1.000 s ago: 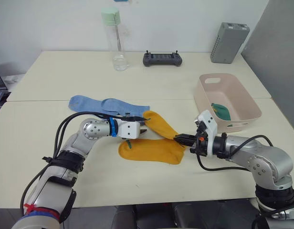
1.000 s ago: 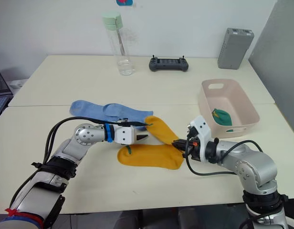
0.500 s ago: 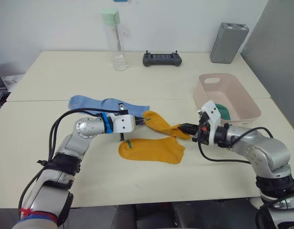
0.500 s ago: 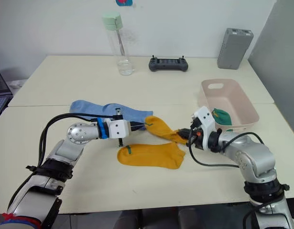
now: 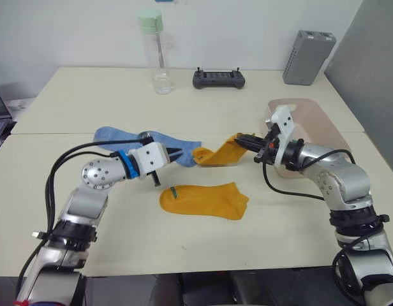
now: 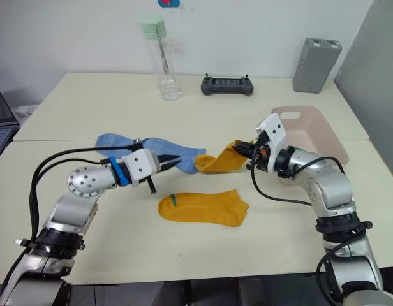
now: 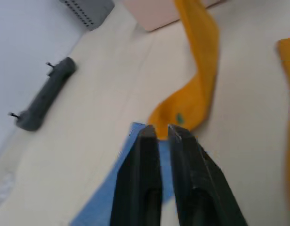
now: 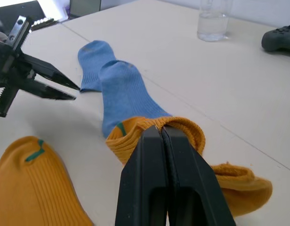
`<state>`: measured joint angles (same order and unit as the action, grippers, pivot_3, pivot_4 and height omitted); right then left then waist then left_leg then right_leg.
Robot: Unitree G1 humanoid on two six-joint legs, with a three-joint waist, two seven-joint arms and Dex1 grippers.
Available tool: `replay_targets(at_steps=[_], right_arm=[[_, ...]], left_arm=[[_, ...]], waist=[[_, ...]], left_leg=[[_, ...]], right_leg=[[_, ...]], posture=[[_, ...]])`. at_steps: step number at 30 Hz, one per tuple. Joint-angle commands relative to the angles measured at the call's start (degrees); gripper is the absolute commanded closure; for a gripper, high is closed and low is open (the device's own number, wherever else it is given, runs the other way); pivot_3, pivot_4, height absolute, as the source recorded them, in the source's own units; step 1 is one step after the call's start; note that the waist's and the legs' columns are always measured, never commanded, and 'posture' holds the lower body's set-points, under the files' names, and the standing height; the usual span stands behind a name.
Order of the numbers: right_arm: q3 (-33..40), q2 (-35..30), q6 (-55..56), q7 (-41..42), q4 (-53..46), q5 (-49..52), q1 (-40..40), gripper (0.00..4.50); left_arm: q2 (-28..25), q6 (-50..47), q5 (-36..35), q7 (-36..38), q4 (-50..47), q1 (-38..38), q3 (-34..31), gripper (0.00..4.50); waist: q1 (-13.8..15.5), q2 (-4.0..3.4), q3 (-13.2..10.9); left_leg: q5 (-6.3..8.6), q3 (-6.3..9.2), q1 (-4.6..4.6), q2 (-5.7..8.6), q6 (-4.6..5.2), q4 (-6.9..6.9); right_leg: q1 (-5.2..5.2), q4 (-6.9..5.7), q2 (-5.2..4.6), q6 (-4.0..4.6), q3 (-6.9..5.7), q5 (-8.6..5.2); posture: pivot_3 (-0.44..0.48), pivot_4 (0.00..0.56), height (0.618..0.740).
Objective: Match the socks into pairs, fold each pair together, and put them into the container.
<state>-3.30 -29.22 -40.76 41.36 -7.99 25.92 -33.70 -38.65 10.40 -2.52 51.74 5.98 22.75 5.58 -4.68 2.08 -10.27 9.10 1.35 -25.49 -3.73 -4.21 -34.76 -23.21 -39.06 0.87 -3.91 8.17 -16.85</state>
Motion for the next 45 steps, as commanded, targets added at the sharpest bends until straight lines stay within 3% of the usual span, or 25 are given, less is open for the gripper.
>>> replay_targets(at_steps=[1, 8, 16, 22, 25, 34, 38, 45], right_arm=[[1.5, -0.6, -1.2, -0.1, -4.6, 1.4, 1.4, 4.50], [2.2, -0.2, -4.9, -2.8, -11.0, 2.6, 6.2, 4.50], [5.0, 2.0, -9.7, -7.6, -17.0, 6.3, 10.1, 4.50], [8.0, 1.8, -14.5, -10.0, -20.9, 10.1, 12.5, 4.50], [8.7, 1.1, -16.4, -10.6, -22.5, 11.7, 13.2, 4.50], [8.8, 0.6, -19.8, -12.8, -24.5, 15.2, 12.3, 4.50], [8.7, 0.4, -18.9, -13.3, -23.6, 14.6, 11.4, 4.50], [9.0, -0.4, -14.7, -11.5, -19.5, 13.3, 9.7, 4.50]], left_arm=[[-0.6, 3.7, 0.2, 0.6, -1.1, 0.0, -0.2, 2.93], [1.0, 19.8, 10.8, -4.0, 12.5, 6.6, 5.1, 0.88], [4.6, 30.0, 18.0, -6.6, 27.7, 16.4, 11.2, 0.88], [7.4, 33.2, 22.6, -10.9, 33.9, 20.4, 13.7, 0.88], [7.8, 34.2, 23.8, -12.6, 35.8, 21.8, 14.2, 1.47], [9.2, 34.5, 22.8, -13.4, 38.5, 24.0, 14.0, 4.32], [9.5, 34.2, 21.3, -12.7, 37.7, 24.1, 13.2, 4.45], [8.0, 25.8, 9.7, -3.5, 30.9, 22.3, 9.1, 4.45]], waist=[[0.1, 0.00, 0.0], [0.3, 0.00, 0.0], [0.7, 0.00, 0.0], [0.9, 0.00, 0.0], [1.2, 0.00, 0.0], [1.4, 0.00, 0.0], [1.4, 0.00, 0.0], [1.4, 0.00, 0.0]], left_leg=[[0.00, 0.03, -0.01, 0.00, 0.00, 0.00], [-0.02, -0.02, 0.00, 0.02, 0.01, -0.16], [-0.02, -0.03, -0.04, 0.03, 0.02, -0.14], [-0.02, -0.03, -0.07, 0.03, 0.02, -0.14], [-0.02, -0.02, -0.06, 0.03, 0.02, -0.15], [-0.03, -0.03, -0.08, 0.04, 0.02, -0.16], [-0.03, -0.02, -0.08, 0.04, 0.02, -0.16], [-0.03, -0.01, -0.09, 0.04, 0.02, -0.17]], right_leg=[[0.00, -0.01, 0.00, 0.00, -0.02, 0.00], [0.04, 0.00, 0.00, -0.20, 0.04, 0.03], [0.02, 0.01, 0.00, -0.19, 0.07, 0.06], [0.01, 0.01, 0.01, -0.15, 0.07, 0.08], [0.01, -0.01, 0.01, -0.17, 0.06, 0.07], [0.01, 0.00, 0.01, -0.20, 0.07, 0.08], [0.01, 0.00, 0.01, -0.17, 0.06, 0.09], [0.01, -0.01, 0.01, -0.18, 0.06, 0.09]], posture=[[0.000, 0.150, 0.740], [0.000, 0.150, 0.740], [0.000, 0.150, 0.740], [0.000, 0.150, 0.740], [0.000, 0.150, 0.740], [0.000, 0.150, 0.740], [0.000, 0.150, 0.740], [0.000, 0.150, 0.740]])
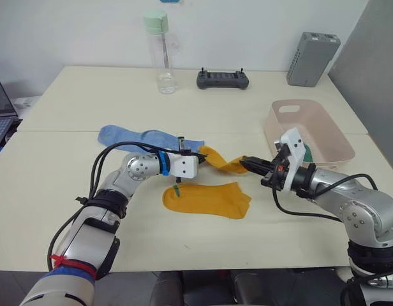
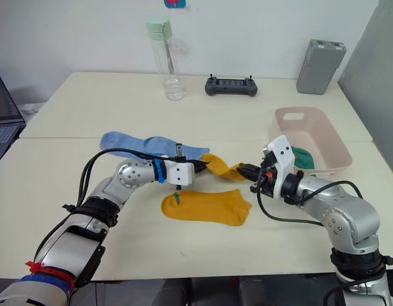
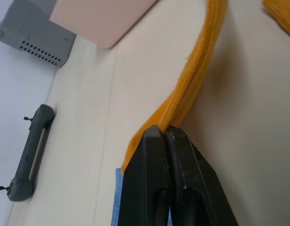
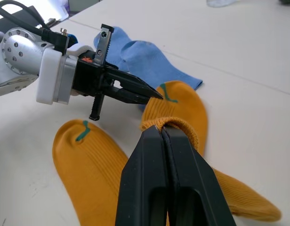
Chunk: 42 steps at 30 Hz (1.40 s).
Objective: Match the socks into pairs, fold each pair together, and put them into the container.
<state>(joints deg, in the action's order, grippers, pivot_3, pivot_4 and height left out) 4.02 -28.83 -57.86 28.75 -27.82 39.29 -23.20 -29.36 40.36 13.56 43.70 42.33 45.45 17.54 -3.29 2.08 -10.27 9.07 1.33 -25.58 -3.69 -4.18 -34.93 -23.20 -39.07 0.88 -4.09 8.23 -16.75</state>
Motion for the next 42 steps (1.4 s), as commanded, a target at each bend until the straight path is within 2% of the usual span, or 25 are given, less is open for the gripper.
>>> replay_targets(at_steps=[1, 4, 7, 9, 14, 17, 21, 26, 32, 35, 42], right_arm=[[1.8, -1.0, 2.8, 1.5, 0.8, 0.1, -0.9, 4.50], [2.0, -0.9, 3.9, 2.8, 1.9, 0.9, -1.1, 4.50], [1.9, -0.1, 6.6, 3.5, 3.8, 0.1, -1.2, 4.50], [0.6, 0.8, 10.3, 3.3, 5.8, -2.5, -1.7, 4.50], [-1.4, 4.4, 16.9, 1.5, 8.7, -6.8, -3.2, 4.50], [-2.3, 4.4, 17.2, 2.5, 7.2, -6.9, 0.0, 4.50], [-3.8, 2.4, 13.2, 3.6, 2.0, -4.7, 8.7, 4.50], [-6.2, 1.0, 12.3, 3.7, -0.2, -6.2, 13.7, 4.50], [-7.6, -2.5, 15.1, 4.6, -1.0, -10.5, 14.7, 4.50], [-8.3, -4.3, 18.6, 5.7, -1.3, -13.2, 15.3, 3.81], [-11.2, -5.9, 28.2, 7.4, -2.4, -20.1, 17.1, 1.37]], left_arm=[[-2.3, -6.8, -8.4, 7.0, -8.2, -1.2, -3.3, 4.45], [-7.0, -13.9, -11.0, 12.3, -18.0, -3.9, -4.3, 4.45], [-10.5, -22.6, -11.9, 12.7, -27.5, -6.7, -6.4, 4.45], [-11.5, -26.9, -11.1, 10.9, -32.1, -8.2, -7.7, 4.45], [-11.4, -30.4, -5.4, 3.6, -36.9, -10.1, -9.3, 4.45], [-12.9, -31.5, -2.7, 2.6, -44.0, -15.4, -9.1, 4.45], [-14.3, -32.3, -0.8, 3.0, -53.7, -28.0, -7.5, 4.45], [-11.2, -35.2, -1.3, 1.3, -55.2, -33.4, -7.4, 4.45], [-10.7, -35.2, -0.3, 1.5, -53.3, -31.5, -6.3, 4.45], [-9.8, -36.0, -0.3, 1.6, -52.4, -30.0, -5.7, 4.50], [-7.6, -42.3, -1.0, 4.4, -53.8, -25.2, -4.1, 4.50]], waist=[[-0.1, 0.00, 0.0], [-0.4, 0.00, 0.0], [-0.5, 0.00, 0.0], [-0.5, 0.00, 0.0], [-0.3, -0.01, 0.0], [-0.3, -0.02, 0.0], [-0.1, -0.03, 0.0], [0.0, -0.03, 0.0], [0.0, -0.02, 0.0], [-0.1, -0.02, 0.0], [-0.1, -0.01, 0.0]], left_leg=[[0.00, 0.00, 0.00, 0.00, 0.00, 0.00], [0.00, 0.00, 0.00, -0.02, 0.00, 0.02], [0.00, 0.03, 0.00, -0.02, 0.00, 0.04], [0.00, 0.03, 0.00, -0.02, 0.00, 0.01], [-0.06, 0.02, 0.01, -0.01, 0.09, -0.06], [-0.06, 0.00, 0.01, -0.02, 0.09, -0.04], [-0.04, 0.00, 0.01, -0.02, 0.08, 0.08], [-0.06, 0.03, 0.02, -0.04, 0.10, 0.05], [-0.12, -0.23, 0.19, -0.01, 0.18, -0.02], [-0.19, -0.33, 0.27, -0.01, 0.29, -0.02], [-0.21, -0.36, 0.40, -0.02, 0.31, -0.01]], right_leg=[[0.00, 0.00, 0.00, 0.01, 0.00, 0.00], [0.00, -0.02, 0.00, 0.03, 0.00, 0.01], [-0.01, -0.03, 0.01, 0.03, -0.02, 0.01], [0.01, -0.03, 0.00, 0.03, -0.02, 0.01], [0.02, -0.03, 0.01, -0.15, -0.02, -0.01], [0.02, -0.01, 0.00, -0.10, 0.01, 0.01], [0.00, -0.02, -0.02, 0.11, -0.01, -0.02], [-0.02, -0.05, -0.01, 0.07, -0.07, -0.09], [0.09, 0.02, -0.07, 0.08, 0.22, -0.06], [0.09, 0.02, -0.07, 0.14, 0.29, 0.03], [0.12, -0.02, -0.04, 0.05, 0.34, 0.14]], posture=[[0.000, 0.150, 0.740], [0.000, 0.150, 0.740], [0.000, 0.150, 0.740], [0.000, 0.150, 0.740], [0.000, 0.150, 0.740], [0.000, 0.150, 0.740], [0.000, 0.150, 0.740], [0.000, 0.150, 0.740], [0.000, 0.150, 0.740], [0.000, 0.150, 0.740], [0.000, 0.150, 0.740]])
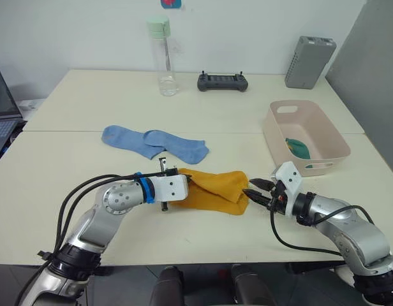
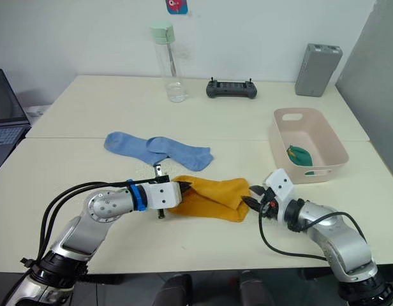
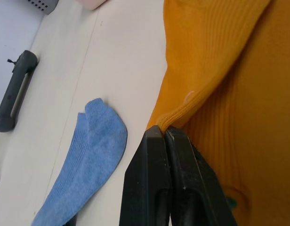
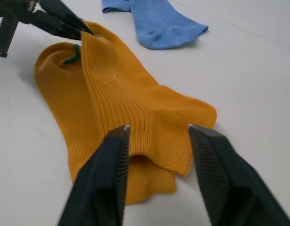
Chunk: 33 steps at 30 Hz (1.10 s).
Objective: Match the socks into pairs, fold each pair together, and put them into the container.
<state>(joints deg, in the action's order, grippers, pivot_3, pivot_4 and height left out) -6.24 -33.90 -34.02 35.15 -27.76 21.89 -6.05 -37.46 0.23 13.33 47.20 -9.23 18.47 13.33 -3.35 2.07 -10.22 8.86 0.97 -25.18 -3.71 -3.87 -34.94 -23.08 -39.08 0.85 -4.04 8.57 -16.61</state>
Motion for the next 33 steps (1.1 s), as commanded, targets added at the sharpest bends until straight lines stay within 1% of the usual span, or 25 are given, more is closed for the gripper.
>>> replay_targets(at_steps=[1, 3, 4, 9, 11, 14, 19, 23, 26, 28, 29, 30, 32, 33], right_arm=[[-1.5, -0.9, 5.7, 1.2, -2.5, -3.8, -0.2, 1.02], [-4.1, -1.1, 7.8, 1.7, -2.6, -6.6, -1.2, 0.28], [-5.1, -1.1, 8.4, 2.1, -2.5, -7.5, -1.5, 0.03], [-11.3, -1.1, 13.1, 3.3, 1.1, -14.5, -3.7, 0.03], [-12.0, -0.5, 14.3, 2.5, 2.9, -16.7, -4.5, 0.03], [-13.4, -2.0, 17.9, 3.2, 4.9, -21.4, -5.2, 0.03], [-14.0, -3.8, 23.2, 2.1, 7.4, -28.9, -5.9, 0.03], [-12.3, -4.0, 26.1, 2.0, 7.3, -29.8, -4.5, 0.03], [-10.6, -3.7, 28.9, 1.8, 7.1, -29.2, -3.7, 0.62], [-10.0, -3.2, 30.6, 1.9, 7.2, -29.0, -3.7, 1.30], [-9.8, -3.1, 31.1, 2.1, 7.2, -28.9, -3.7, 1.70], [-9.7, -2.9, 31.3, 2.7, 7.1, -28.3, -3.6, 1.99], [-9.3, -2.5, 31.9, 3.4, 7.1, -27.5, -3.1, 2.79], [-9.1, -2.3, 32.4, 3.6, 7.2, -27.2, -3.1, 3.09]], left_arm=[[0.6, -2.7, -0.6, 1.0, -2.3, 2.3, 0.3, 4.50], [1.5, -5.0, -0.7, 1.3, -2.5, 3.8, 0.6, 4.50], [1.8, -5.8, -0.8, 1.4, -2.6, 4.2, 0.6, 4.50], [3.8, -14.6, -4.2, 3.0, -5.0, 6.3, -0.6, 4.50], [3.8, -17.3, -5.3, 3.8, -6.1, 7.0, -0.7, 4.50], [3.2, -20.4, -5.7, 4.2, -6.8, 7.7, -0.5, 4.50], [3.1, -24.7, -7.3, 4.0, -7.9, 8.2, -0.5, 4.50], [2.2, -25.3, -7.8, 4.1, -7.9, 7.9, -0.6, 4.50], [1.6, -25.1, -8.2, 3.9, -7.3, 7.7, -0.8, 4.50], [1.3, -24.8, -8.2, 3.8, -6.8, 7.7, -0.6, 4.50], [1.1, -24.6, -8.1, 3.8, -6.7, 7.6, -0.5, 4.50], [0.9, -24.5, -8.1, 3.8, -6.6, 7.6, -0.4, 4.50], [0.7, -24.3, -8.1, 3.8, -6.4, 7.3, -0.5, 4.50], [0.6, -24.2, -8.1, 3.8, -6.3, 7.2, -0.5, 4.50]], waist=[[0.0, 0.00, 0.0], [0.0, 0.00, 0.0], [0.0, 0.00, 0.0], [0.0, 0.00, 0.0], [0.0, 0.00, 0.0], [0.0, 0.00, 0.0], [0.0, 0.00, 0.0], [0.0, 0.00, 0.0], [0.1, 0.01, 0.0], [0.0, 0.01, 0.0], [0.0, 0.01, 0.0], [0.0, 0.01, 0.0], [0.0, 0.01, 0.0], [0.0, 0.01, 0.0]], left_leg=[[0.00, 0.01, 0.00, 0.00, 0.00, 0.00], [0.00, -0.01, -0.01, 0.00, 0.00, 0.00], [0.00, -0.01, -0.04, 0.00, 0.00, 0.02], [0.01, 0.03, -0.07, 0.00, -0.01, 0.09], [0.01, 0.03, -0.07, 0.01, -0.01, 0.07], [0.00, 0.02, -0.06, 0.01, -0.01, 0.01], [0.00, -0.01, -0.03, 0.01, -0.01, -0.03], [0.00, -0.01, -0.04, 0.01, -0.01, -0.01], [0.00, 0.00, -0.04, 0.01, -0.01, -0.01], [0.00, -0.01, -0.04, 0.01, -0.01, -0.01], [0.00, -0.01, -0.04, 0.01, -0.01, -0.01], [0.00, -0.01, -0.03, 0.01, -0.01, -0.01], [0.00, 0.00, -0.03, 0.01, 0.00, -0.02], [0.00, 0.00, -0.03, 0.01, 0.00, -0.02]], right_leg=[[-0.01, 0.00, 0.02, 0.02, 0.01, -0.02], [-0.01, 0.01, 0.03, -0.22, 0.04, 0.07], [-0.02, 0.04, 0.03, -0.25, 0.04, 0.04], [-0.06, 0.03, 0.06, -0.24, 0.03, -0.05], [-0.06, 0.03, 0.06, -0.25, 0.03, -0.04], [-0.04, 0.03, 0.05, -0.33, 0.05, 0.00], [-0.03, 0.03, 0.05, -0.37, 0.08, 0.02], [-0.03, 0.02, 0.05, -0.35, 0.08, 0.01], [-0.03, 0.03, 0.05, -0.34, 0.08, 0.01], [-0.03, 0.03, 0.05, -0.35, 0.09, 0.01], [-0.02, 0.03, 0.05, -0.35, 0.09, 0.01], [-0.02, 0.03, 0.05, -0.36, 0.09, 0.02], [-0.02, 0.02, 0.05, -0.36, 0.09, 0.02], [-0.01, 0.02, 0.05, -0.36, 0.09, 0.02]], posture=[[0.000, 0.150, 0.740], [0.000, 0.150, 0.740], [0.000, 0.150, 0.740], [0.000, 0.150, 0.740], [0.000, 0.150, 0.740], [0.000, 0.150, 0.740], [0.000, 0.150, 0.740], [0.000, 0.150, 0.740], [0.000, 0.150, 0.740], [0.000, 0.150, 0.740], [0.000, 0.150, 0.740], [0.000, 0.150, 0.740], [0.000, 0.150, 0.740], [0.000, 0.150, 0.740]])
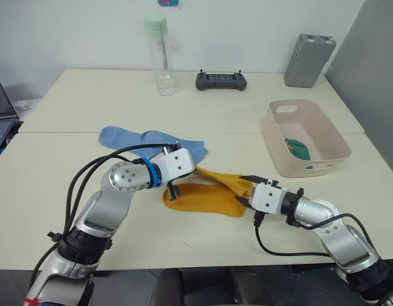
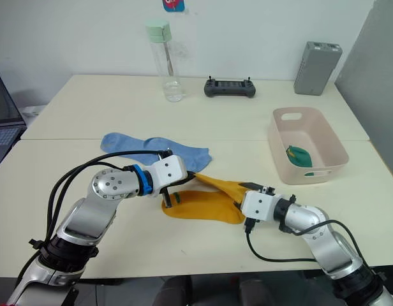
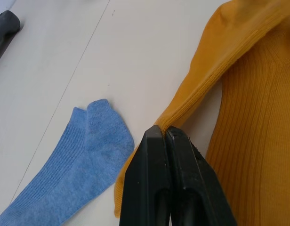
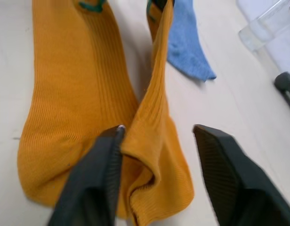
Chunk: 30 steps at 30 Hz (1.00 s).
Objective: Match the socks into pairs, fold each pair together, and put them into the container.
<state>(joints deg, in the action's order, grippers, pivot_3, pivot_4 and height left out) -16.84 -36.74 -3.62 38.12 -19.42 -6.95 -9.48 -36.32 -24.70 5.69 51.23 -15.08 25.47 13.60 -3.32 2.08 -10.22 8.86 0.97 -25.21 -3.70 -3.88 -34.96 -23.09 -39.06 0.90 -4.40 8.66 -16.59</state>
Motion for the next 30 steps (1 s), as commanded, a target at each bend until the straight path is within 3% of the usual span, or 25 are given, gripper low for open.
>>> replay_targets(at_steps=[1, 4, 12, 20, 26, 30], right_arm=[[1.6, 0.5, 2.3, 1.0, -1.1, 1.9, 0.3, 3.45], [1.8, 0.4, 2.7, 1.7, -0.5, 2.0, 0.1, 4.48], [3.4, 0.6, 3.6, 3.4, 2.1, 3.7, -1.7, 4.48], [5.2, 1.5, 4.1, 7.0, 7.2, 7.6, -8.4, 4.48], [5.4, 2.0, 5.1, 8.8, 9.2, 8.7, -9.2, 4.50], [5.0, 2.2, 5.6, 8.9, 9.1, 8.8, -7.9, 4.50]], left_arm=[[-0.8, 1.0, -0.5, -0.2, -0.3, 0.1, -0.8, 4.50], [-1.0, 1.1, -0.6, -0.3, 0.0, 0.1, -0.9, 4.50], [-2.3, 4.6, -2.1, 0.5, 1.1, -1.0, -2.3, 4.50], [-4.8, 13.8, -6.7, 4.4, 7.3, -0.1, -5.1, 4.50], [-4.3, 16.6, -11.5, 7.0, 10.2, -1.2, -6.8, 3.08], [-3.8, 26.4, -10.5, 6.6, 12.9, -3.8, -6.8, 1.84]], waist=[[0.0, 0.00, 0.0], [0.0, 0.00, 0.0], [0.0, 0.00, 0.0], [0.0, 0.00, 0.0], [0.0, 0.00, 0.0], [0.0, 0.00, 0.0]], left_leg=[[0.00, -0.01, 0.00, 0.00, 0.00, 0.00], [0.00, 0.00, 0.00, 0.00, 0.00, 0.00], [0.00, -0.01, 0.00, 0.00, 0.00, 0.00], [0.00, -0.03, 0.04, 0.00, 0.00, 0.00], [0.00, -0.05, 0.03, 0.00, 0.00, 0.03], [0.00, -0.05, 0.03, 0.00, 0.00, 0.03]], right_leg=[[0.01, 0.00, 0.00, 0.00, 0.00, 0.00], [0.00, 0.00, 0.00, 0.01, 0.00, 0.00], [0.00, 0.00, 0.00, 0.01, 0.01, 0.00], [0.02, -0.02, 0.00, 0.01, 0.02, 0.00], [0.02, -0.01, -0.01, 0.05, 0.01, -0.01], [0.02, -0.01, -0.01, 0.05, 0.02, -0.01]], posture=[[0.000, 0.150, 0.740], [0.000, 0.150, 0.740], [0.000, 0.150, 0.740], [0.000, 0.150, 0.740], [0.000, 0.150, 0.740], [0.000, 0.150, 0.740]])
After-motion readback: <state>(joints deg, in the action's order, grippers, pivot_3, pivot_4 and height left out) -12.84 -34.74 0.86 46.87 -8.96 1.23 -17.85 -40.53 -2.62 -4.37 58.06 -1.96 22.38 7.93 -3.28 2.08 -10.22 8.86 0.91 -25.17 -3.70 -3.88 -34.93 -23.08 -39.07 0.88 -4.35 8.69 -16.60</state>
